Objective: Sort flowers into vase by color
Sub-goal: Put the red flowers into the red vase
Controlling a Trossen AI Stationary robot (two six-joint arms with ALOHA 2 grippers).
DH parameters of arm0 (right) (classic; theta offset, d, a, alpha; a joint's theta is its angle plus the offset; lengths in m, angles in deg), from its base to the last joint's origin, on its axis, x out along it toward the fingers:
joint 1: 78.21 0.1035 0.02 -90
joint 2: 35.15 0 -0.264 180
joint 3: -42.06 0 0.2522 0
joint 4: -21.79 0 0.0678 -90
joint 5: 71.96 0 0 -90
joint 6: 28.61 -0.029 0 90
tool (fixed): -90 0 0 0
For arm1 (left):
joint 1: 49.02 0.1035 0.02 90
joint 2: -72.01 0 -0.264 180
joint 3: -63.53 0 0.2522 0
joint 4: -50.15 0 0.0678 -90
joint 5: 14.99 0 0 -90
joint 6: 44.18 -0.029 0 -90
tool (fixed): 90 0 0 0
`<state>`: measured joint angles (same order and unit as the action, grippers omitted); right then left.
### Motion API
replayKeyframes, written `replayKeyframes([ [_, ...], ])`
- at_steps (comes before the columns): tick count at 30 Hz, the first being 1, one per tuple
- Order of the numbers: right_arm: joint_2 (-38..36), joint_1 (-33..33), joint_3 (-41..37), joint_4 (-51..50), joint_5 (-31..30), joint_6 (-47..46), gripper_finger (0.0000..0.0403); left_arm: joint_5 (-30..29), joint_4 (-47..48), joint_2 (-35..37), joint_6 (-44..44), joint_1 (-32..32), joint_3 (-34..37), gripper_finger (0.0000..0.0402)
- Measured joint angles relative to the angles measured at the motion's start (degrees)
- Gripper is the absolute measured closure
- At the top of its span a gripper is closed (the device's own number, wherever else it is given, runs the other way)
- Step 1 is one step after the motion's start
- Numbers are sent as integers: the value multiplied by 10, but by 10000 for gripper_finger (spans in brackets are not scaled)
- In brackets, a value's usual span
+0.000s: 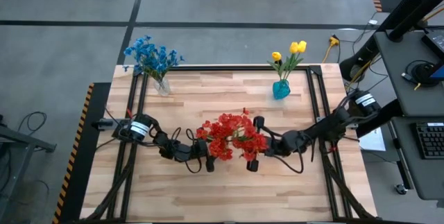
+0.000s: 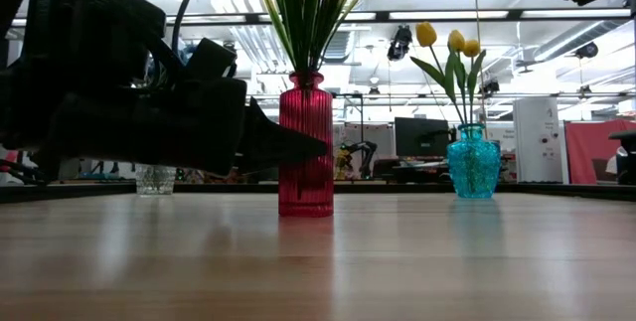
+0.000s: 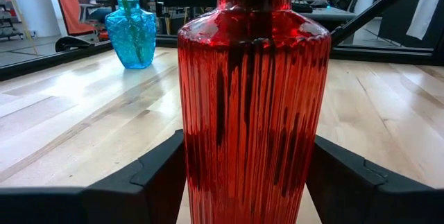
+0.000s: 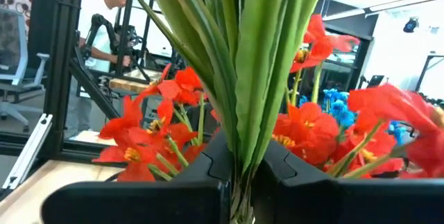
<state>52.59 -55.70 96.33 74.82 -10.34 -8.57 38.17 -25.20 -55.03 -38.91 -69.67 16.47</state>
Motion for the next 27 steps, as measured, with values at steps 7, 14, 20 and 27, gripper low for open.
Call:
replayKeyframes([
  [7, 28, -1, 19, -2, -2, 3, 385, 0, 0, 0, 0, 0, 0, 168],
  [14, 31, -2, 31, -22, -3, -6, 385, 4, 1, 0, 0, 0, 0, 168],
  [20, 31, -3, 31, -40, -10, -16, 385, 4, 1, 0, 0, 0, 0, 168],
  [27, 32, -3, 31, -61, -16, -26, 385, 4, 1, 0, 0, 0, 0, 168],
])
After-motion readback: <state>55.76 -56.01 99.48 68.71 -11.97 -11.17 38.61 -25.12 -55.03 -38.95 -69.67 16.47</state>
